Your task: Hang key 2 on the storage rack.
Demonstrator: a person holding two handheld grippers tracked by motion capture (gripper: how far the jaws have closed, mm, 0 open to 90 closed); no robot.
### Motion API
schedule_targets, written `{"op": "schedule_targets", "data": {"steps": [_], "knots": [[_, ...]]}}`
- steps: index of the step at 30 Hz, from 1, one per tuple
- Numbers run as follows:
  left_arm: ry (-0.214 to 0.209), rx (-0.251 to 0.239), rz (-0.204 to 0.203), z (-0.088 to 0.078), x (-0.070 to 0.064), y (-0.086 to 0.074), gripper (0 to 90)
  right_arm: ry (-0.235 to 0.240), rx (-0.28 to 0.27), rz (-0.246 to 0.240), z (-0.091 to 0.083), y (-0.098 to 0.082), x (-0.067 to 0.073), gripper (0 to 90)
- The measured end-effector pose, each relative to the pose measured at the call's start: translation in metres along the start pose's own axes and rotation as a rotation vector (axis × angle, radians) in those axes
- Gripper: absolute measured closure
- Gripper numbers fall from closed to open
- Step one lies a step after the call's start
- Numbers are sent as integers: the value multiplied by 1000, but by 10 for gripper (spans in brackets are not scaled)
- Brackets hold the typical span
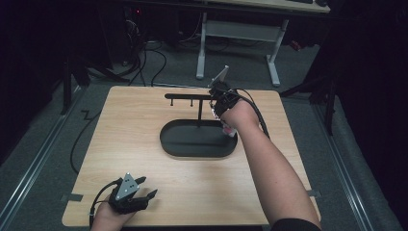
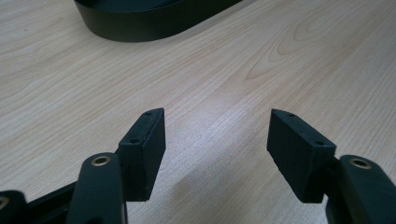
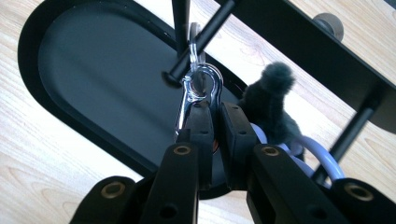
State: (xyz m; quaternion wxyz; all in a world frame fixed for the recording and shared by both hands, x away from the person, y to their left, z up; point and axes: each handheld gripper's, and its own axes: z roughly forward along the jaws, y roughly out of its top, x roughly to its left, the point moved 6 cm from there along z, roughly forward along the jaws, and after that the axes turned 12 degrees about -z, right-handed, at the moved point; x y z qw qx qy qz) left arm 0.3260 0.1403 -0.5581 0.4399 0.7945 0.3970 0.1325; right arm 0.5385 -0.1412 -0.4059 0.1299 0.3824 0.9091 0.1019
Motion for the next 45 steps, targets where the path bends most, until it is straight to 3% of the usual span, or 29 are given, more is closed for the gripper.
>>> {"op": "schedule_targets", "data": {"steps": [6, 14, 24, 27, 29, 30, 34, 35, 40, 43, 45], "knots": [[0, -2, -1, 0, 1, 0, 378, -8, 3, 13, 6, 0, 0, 758], [-1, 5, 4, 1, 0, 0, 378, 6, -8, 23, 6, -8, 2, 733], [3, 12, 0, 4, 2, 0, 378, 51, -71, -5, 10, -32, 25, 624], [2, 15, 0, 4, 2, -1, 378, 73, -129, 0, 13, -44, 34, 606], [4, 19, 1, 5, 2, -1, 378, 72, -141, 7, 13, -47, 36, 602], [4, 19, -2, 5, 1, -2, 378, 80, -177, 17, 14, -53, 38, 579], [5, 19, -2, 6, 1, -2, 378, 87, -218, 23, 16, -61, 42, 552], [-1, 29, -1, 7, 1, -3, 377, 103, -241, 26, 18, -66, 46, 496], [2, 25, -8, 8, 2, -3, 375, 95, -290, 16, 23, -78, 53, 470], [-5, 20, -23, 7, 3, -3, 374, 79, -317, -15, 29, -90, 59, 466], [-9, 14, -32, 6, 3, -3, 374, 69, -379, -24, 33, -104, 66, 445]]}}
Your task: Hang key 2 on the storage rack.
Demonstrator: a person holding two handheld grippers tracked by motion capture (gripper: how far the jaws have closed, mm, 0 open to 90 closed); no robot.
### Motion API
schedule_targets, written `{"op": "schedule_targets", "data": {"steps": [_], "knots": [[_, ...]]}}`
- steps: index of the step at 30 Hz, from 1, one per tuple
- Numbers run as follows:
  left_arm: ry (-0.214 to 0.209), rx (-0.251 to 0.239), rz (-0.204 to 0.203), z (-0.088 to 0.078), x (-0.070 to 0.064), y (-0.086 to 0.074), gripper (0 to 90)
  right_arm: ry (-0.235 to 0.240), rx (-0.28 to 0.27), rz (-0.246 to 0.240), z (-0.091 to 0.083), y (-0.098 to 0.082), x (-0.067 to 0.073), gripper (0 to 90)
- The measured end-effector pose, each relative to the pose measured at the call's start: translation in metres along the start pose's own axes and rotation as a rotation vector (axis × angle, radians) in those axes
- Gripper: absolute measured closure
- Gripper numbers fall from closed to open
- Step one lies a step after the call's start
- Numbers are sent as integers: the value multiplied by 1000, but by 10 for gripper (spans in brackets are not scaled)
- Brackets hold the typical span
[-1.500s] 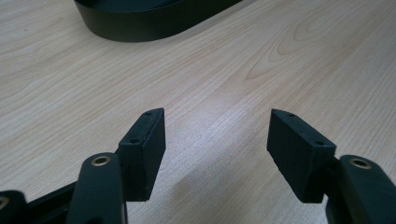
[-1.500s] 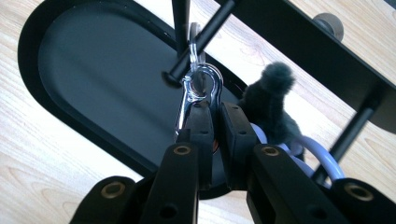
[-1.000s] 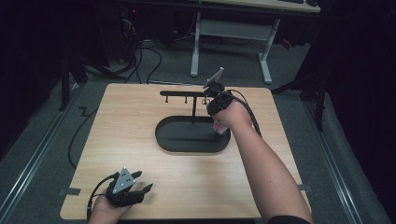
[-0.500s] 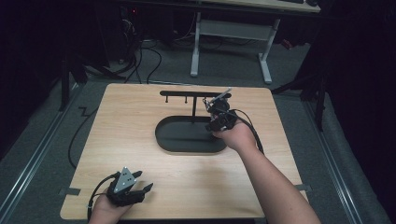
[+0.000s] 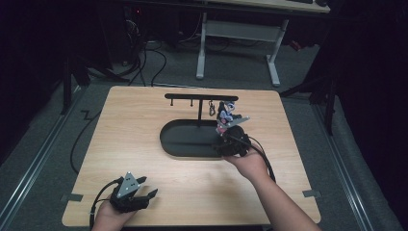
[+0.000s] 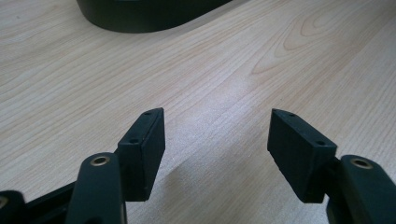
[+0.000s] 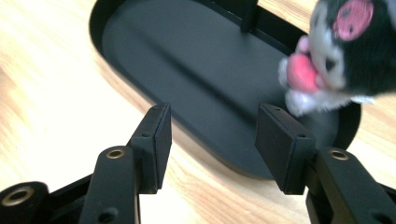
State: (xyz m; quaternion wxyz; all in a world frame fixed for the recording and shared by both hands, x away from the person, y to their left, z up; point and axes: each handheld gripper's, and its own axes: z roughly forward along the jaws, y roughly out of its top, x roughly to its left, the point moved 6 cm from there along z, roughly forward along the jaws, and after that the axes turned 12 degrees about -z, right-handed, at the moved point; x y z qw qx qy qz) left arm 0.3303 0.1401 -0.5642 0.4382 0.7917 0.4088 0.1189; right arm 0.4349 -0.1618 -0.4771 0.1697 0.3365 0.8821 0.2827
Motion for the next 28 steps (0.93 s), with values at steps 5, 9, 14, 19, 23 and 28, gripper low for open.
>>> {"op": "schedule_targets", "data": {"steps": [5, 9, 14, 19, 23, 28], "knots": [[-3, -8, -6, -1, 0, 0, 371, -16, -79, 13, -5, -22, 8, 403], [1, -24, -7, -3, 0, 0, 359, -63, -176, 5, -11, -51, 14, 365], [1, -54, -36, -12, 0, 1, 350, -85, -291, 59, -23, -111, 21, 281], [4, -62, -70, -13, 2, 3, 339, -118, -341, 82, -40, -158, 22, 181], [11, -54, -76, -10, 3, 2, 318, -151, -353, 145, -51, -177, 17, 146], [30, -50, -75, -8, 4, 2, 268, -138, -328, 135, -43, -174, 18, 146]]}}
